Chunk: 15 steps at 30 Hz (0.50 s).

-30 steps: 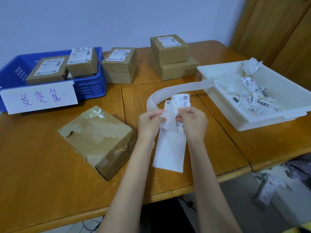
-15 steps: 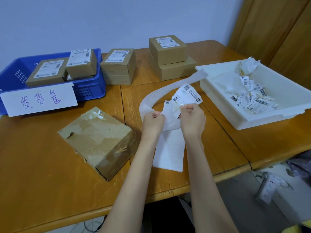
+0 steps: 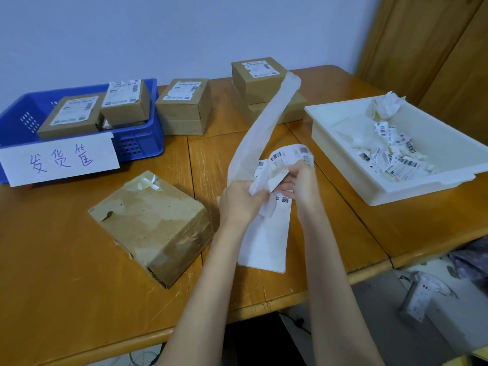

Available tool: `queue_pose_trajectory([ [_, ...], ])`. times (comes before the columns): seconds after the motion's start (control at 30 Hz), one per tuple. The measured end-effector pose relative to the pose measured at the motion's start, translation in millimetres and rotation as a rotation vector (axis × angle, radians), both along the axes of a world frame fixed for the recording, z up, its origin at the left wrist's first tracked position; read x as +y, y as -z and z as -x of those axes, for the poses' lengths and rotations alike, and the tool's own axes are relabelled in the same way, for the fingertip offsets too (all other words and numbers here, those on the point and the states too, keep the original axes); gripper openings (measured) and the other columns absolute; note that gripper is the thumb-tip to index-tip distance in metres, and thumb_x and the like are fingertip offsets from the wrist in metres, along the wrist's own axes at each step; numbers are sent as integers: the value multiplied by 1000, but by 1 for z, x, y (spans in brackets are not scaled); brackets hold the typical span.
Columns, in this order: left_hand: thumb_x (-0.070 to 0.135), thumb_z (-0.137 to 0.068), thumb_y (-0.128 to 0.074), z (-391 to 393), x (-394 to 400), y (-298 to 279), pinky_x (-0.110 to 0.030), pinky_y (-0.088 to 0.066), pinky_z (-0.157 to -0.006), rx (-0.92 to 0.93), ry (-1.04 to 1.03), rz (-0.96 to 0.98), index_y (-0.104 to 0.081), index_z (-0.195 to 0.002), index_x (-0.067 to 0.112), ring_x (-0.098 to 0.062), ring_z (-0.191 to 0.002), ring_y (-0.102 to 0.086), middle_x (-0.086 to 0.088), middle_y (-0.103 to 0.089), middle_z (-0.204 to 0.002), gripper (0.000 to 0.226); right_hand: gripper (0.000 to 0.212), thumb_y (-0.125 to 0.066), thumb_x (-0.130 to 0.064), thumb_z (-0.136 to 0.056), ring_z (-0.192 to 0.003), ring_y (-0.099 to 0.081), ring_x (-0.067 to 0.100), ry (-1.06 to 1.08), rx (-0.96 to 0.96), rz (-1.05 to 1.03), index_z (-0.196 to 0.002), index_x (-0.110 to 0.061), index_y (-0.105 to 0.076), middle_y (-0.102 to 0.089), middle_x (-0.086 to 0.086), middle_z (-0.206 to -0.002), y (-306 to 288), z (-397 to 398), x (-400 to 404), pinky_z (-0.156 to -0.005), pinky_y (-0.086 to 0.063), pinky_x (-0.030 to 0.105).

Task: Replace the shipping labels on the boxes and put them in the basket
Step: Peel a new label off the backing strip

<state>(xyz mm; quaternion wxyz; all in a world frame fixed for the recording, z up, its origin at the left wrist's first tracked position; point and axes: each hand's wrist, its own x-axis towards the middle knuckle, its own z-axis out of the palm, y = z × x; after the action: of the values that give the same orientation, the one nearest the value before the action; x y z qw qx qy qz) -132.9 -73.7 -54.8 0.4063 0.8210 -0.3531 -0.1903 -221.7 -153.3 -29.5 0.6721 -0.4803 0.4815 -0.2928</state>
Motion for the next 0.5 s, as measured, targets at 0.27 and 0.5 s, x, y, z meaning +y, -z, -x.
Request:
queue_pose_trajectory([
  [0.27,33,-90,-70,-4,-4,6,-29,-38,-64,57,-66,112,-58,-60,25,-25,-69,-59,6,-55,-59,34,9,-65,-12,-84,-73,-58,-1,-202,243,485,-77,-18,-67,-64,-14,-75,12,11,12,-61,-40,11],
  [0.5,24,-88,-70,2,-4,3,-34,-29,-56,48,-78,58,-43,-45,19,-33,-56,-39,6,-39,-46,51,18,-52,-8,-87,-79,-55,15,1,337,584,-77,-6,-67,-63,2,-85,32,2,10,-61,-38,27],
])
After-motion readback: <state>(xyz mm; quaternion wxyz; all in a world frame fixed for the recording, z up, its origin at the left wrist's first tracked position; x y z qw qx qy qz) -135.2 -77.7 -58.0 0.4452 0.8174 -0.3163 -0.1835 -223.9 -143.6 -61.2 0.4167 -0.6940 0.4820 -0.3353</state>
